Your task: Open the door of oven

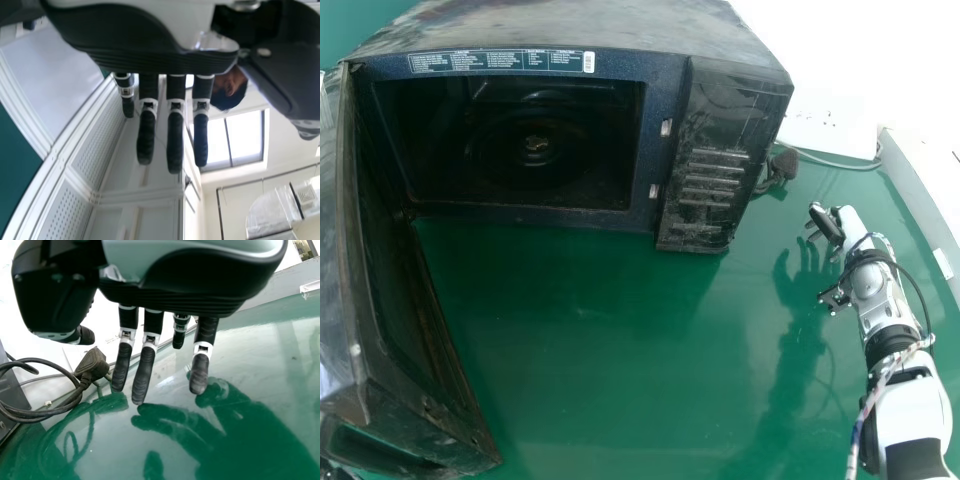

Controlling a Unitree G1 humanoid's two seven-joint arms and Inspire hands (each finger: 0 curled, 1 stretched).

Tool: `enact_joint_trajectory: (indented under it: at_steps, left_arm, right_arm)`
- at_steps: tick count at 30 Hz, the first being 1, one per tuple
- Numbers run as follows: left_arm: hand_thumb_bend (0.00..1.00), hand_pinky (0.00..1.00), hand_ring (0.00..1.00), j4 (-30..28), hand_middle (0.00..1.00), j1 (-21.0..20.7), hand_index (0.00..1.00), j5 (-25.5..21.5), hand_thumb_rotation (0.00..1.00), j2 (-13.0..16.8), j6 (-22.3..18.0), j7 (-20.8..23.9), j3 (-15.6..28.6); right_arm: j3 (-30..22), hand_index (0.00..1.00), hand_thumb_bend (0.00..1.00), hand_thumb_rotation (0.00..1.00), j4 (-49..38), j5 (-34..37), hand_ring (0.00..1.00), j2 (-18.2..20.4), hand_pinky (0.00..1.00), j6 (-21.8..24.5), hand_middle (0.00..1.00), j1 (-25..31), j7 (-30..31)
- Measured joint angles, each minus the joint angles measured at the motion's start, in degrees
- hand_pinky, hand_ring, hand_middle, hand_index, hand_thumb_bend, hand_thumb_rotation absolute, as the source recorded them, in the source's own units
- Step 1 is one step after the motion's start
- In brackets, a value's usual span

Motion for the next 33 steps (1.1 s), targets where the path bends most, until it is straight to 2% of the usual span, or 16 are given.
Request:
enact_joint_trajectory:
  at_steps: [3, 8, 13, 17, 23, 27, 33]
  left_arm:
    - [0.86, 0.39, 0.58, -0.26, 0.66, -0.46, 0.71, 1.81, 0.64, -1.32, -2.02, 1.39, -1.11]
    - [0.82, 0.61, 0.74, -0.29, 0.8, -0.79, 0.85, 3.66, 0.67, -2.95, -4.63, 3.36, -2.2]
    - [0.81, 0.67, 0.81, -1.67, 0.85, -0.99, 0.87, 6.32, 0.68, -4.76, -6.1, 5.53, -4.47]
    - [0.81, 0.77, 0.88, -2.04, 0.89, -1.38, 0.88, 10.16, 0.7, -5.19, -7.47, 8.44, -5.18]
    - [0.81, 0.84, 0.94, -2.05, 0.93, -3.2, 0.86, 15.27, 0.69, -6.32, -8.8, 14.75, -5.55]
    - [0.8, 0.85, 0.94, -2.06, 0.93, -3.28, 0.87, 17.95, 0.69, -6.35, -8.95, 17.39, -5.71]
    - [0.82, 0.82, 0.92, -2.04, 0.92, -3.28, 0.86, 18.46, 0.66, -6.88, -10.09, 17.83, -6.22]
  right_arm:
    - [-0.03, 0.49, 0.51, 0.15, 0.0, 0.0, 0.48, 0.0, 0.44, 0.02, 0.54, 0.0, 0.0]
    - [-0.09, 0.49, 0.51, 0.15, 0.0, 0.02, 0.46, -0.03, 0.43, 0.01, 0.53, 0.0, 0.04]
    - [0.03, 0.49, 0.51, 0.15, -0.01, -0.03, 0.46, -0.03, 0.43, 0.01, 0.53, 0.0, 0.04]
    - [0.05, 0.49, 0.51, 0.15, -0.02, -0.02, 0.47, -0.05, 0.43, -0.02, 0.54, -0.01, 0.04]
    - [0.22, 0.49, 0.51, 0.15, -0.02, -0.03, 0.46, -0.06, 0.41, 0.01, 0.54, -0.02, 0.04]
    - [0.22, 0.49, 0.51, 0.15, -0.02, -0.01, 0.46, -0.06, 0.41, -0.02, 0.53, -0.02, 0.03]
    - [0.47, 0.49, 0.51, 0.15, -0.02, -0.04, 0.46, -0.1, 0.41, 0.04, 0.54, -0.04, 0.03]
